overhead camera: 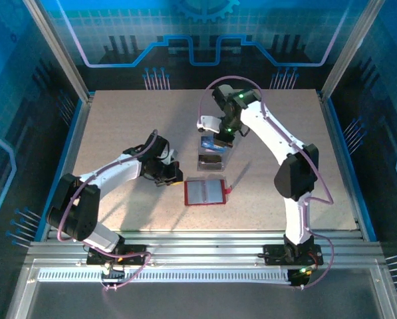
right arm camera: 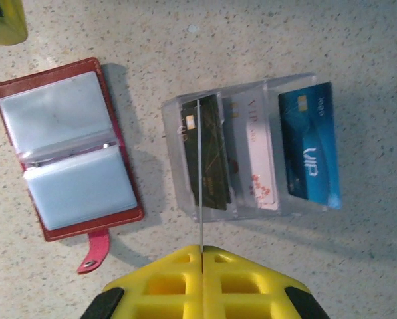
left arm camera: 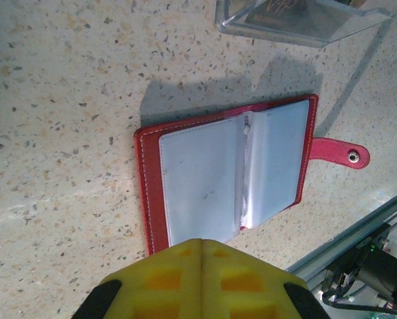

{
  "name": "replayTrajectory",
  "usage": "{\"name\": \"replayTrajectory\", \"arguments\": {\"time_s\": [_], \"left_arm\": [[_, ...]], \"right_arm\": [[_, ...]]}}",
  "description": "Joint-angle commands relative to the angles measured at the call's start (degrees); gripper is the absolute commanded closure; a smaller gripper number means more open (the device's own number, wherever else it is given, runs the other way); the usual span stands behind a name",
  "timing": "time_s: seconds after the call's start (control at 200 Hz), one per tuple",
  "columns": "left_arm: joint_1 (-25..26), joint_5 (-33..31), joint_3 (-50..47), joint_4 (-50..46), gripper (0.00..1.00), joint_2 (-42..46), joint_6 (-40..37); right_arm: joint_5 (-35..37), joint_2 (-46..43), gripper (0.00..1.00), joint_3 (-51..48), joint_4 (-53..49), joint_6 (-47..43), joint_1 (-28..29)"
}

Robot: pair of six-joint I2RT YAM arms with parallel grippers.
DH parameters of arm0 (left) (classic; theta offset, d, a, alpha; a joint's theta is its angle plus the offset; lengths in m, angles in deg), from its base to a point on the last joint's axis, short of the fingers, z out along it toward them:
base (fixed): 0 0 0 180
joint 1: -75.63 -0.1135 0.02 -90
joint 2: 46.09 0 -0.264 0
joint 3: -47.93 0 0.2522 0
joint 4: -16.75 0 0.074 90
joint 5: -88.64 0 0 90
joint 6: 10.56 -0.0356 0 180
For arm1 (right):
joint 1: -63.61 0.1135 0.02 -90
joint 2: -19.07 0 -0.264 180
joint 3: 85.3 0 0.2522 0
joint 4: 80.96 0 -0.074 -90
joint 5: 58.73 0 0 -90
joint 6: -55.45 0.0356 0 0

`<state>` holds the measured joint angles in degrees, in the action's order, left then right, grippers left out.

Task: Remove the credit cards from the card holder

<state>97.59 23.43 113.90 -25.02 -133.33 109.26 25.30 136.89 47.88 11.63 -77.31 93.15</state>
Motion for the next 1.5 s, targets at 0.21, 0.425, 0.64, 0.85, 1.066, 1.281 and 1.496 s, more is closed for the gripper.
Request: {"name": "replayTrajectory", "arguments": {"time_s": [0.21,0.425,0.64,0.85,1.066,1.281,1.496], "left_arm": [[-1.21,-1.02,-0.05,-2.88,1.0,1.22,-0.42],[-1.39,-1.59,-0.66,-3.2,1.0,1.74,-0.29],[-1.7,-1.59,-0.9,-3.37,1.0,1.83,-0.31],[-2.01,-1.51,-1.13,-3.28,1.0,1.57,-0.29],[-2.18,-1.24,-0.84,-3.36,1.0,1.19,-0.29],[-2.18,-1.24,-0.34,-3.83,1.0,0.44,-0.64],[-2.19,-0.9,-0.26,-3.72,1.0,0.37,-0.42]], "right_arm": [[2.47,10.36,1.0,13.01,-5.38,-4.27,-1.37],[5.52,15.04,1.0,18.3,-5.73,-5.04,-1.68],[6.31,18.47,1.0,20.25,-4.26,-5.36,-1.68],[7.25,20.07,1.0,20.24,-3.37,-5.2,-1.73],[7.68,20.44,0.93,20.17,-2.26,-4.57,-1.85],[8.3,19.54,0.84,19.72,-0.76,-3.97,-1.81],[9.18,17.48,0.82,17.14,1.39,-3.22,-1.9]]}}
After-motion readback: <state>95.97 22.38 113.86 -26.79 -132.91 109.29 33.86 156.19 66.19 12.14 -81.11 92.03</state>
